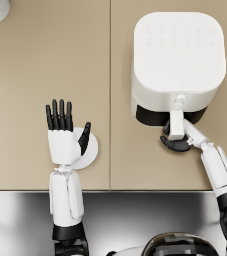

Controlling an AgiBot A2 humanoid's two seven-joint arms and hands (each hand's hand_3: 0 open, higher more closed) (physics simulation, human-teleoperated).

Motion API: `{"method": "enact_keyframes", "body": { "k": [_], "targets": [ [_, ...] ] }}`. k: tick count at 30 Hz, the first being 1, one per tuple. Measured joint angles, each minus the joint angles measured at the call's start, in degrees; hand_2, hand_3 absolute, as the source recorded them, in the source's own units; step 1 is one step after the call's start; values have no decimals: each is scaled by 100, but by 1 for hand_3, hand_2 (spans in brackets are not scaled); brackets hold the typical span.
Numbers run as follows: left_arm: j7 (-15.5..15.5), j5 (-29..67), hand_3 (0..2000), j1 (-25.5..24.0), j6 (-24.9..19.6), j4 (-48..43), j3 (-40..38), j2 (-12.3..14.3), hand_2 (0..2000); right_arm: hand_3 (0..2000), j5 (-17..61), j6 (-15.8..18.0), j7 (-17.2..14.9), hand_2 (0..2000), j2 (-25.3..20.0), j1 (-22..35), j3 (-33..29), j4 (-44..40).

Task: Pick up the carrot and place it into the air fryer

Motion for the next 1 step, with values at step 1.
{"method": "enact_keyframes", "body": {
  "k": [1],
  "targets": [
    [0, 0, 0, 0, 0, 1, 0, 0, 0, 2000, -1, -2, 1, 2000, 2, 0, 2, 1]
  ]
}}
